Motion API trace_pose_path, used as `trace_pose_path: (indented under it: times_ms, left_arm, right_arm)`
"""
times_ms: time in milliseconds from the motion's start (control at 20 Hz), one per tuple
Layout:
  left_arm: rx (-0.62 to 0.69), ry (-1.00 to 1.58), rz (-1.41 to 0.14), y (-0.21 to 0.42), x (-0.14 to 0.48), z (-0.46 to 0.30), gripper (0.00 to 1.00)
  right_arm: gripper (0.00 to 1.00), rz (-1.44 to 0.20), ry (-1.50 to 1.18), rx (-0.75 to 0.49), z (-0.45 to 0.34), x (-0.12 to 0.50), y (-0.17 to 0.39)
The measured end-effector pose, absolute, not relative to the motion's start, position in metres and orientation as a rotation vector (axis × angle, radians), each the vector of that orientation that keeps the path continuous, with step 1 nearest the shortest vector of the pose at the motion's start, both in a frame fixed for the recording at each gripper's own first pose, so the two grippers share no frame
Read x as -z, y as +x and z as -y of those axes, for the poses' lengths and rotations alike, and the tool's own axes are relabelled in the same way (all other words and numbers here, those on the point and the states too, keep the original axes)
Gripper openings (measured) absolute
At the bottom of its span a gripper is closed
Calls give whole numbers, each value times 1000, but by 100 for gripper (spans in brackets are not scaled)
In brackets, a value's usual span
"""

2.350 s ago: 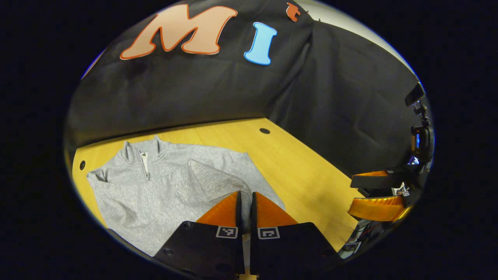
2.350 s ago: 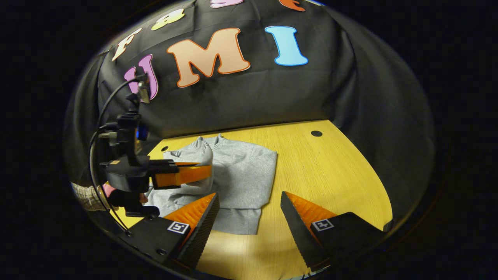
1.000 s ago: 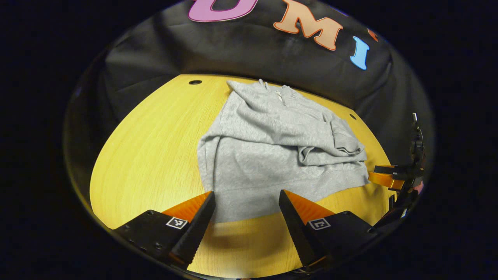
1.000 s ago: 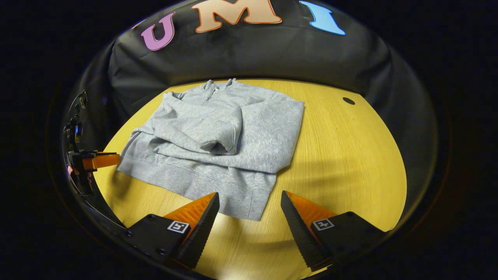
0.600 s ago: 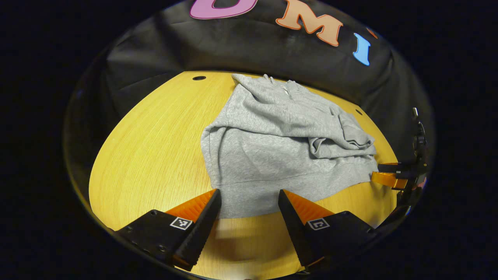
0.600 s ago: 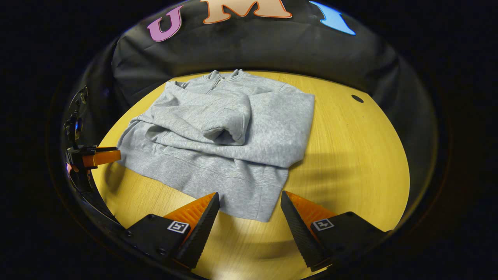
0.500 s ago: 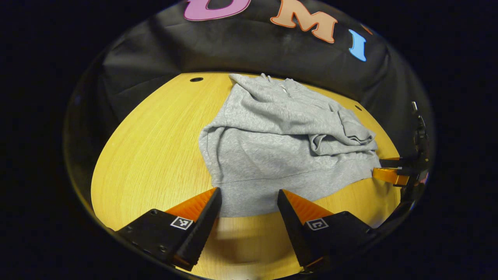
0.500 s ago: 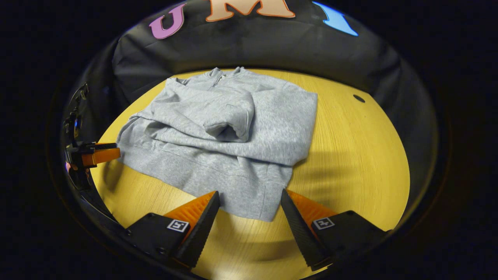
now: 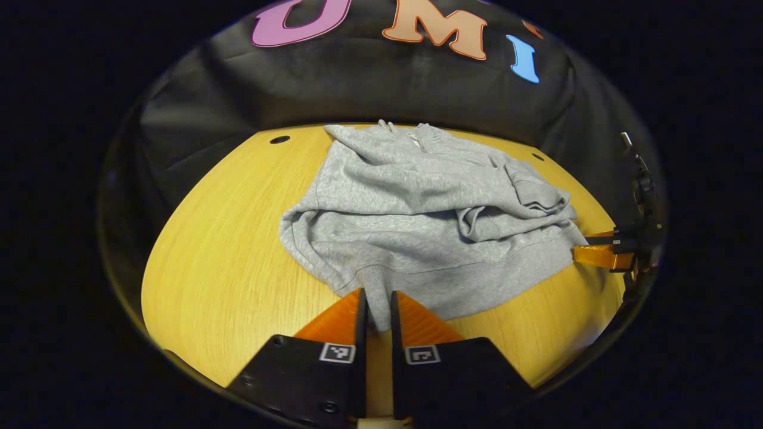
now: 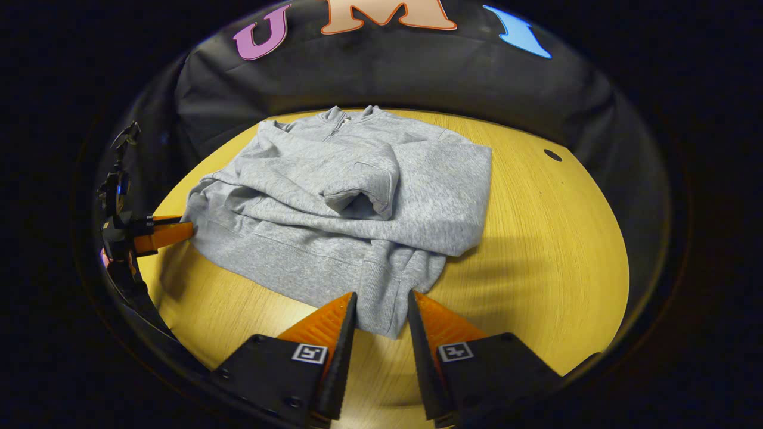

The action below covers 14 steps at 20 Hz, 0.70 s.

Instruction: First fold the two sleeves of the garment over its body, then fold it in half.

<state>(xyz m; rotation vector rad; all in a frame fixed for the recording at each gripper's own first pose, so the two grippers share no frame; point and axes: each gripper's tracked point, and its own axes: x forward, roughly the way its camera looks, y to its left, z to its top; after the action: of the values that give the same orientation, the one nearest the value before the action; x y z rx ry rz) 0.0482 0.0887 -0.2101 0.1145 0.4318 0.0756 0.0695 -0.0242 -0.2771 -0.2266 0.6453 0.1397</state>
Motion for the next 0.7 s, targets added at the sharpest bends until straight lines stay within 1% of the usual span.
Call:
trace_pose_path:
  times_ms: [50, 100, 150, 200, 250, 550, 700]
  left_arm:
    - [-74, 121, -430, 49, 208, -88, 10]
    - [-71, 134, -434, 49, 209, -87, 2]
    - [-67, 144, -436, 49, 208, -87, 1]
    - [-64, 148, -442, 50, 208, -87, 0]
    - [-59, 148, -453, 51, 209, -87, 0]
    - [-75, 61, -484, 49, 200, -85, 0]
    - [-51, 10, -428, 50, 172, -69, 0]
  right_arm:
    - [36, -651, -213, -138, 22, 277, 67]
    - [28, -659, -207, -137, 21, 277, 68]
    - [19, -673, -208, -139, 21, 277, 68]
    - [19, -681, -196, -139, 20, 275, 69]
    - [8, -685, -192, -143, 20, 277, 68]
    - [8, -659, -147, -143, 16, 263, 69]
    - [8, -611, -73, -161, 9, 238, 75]
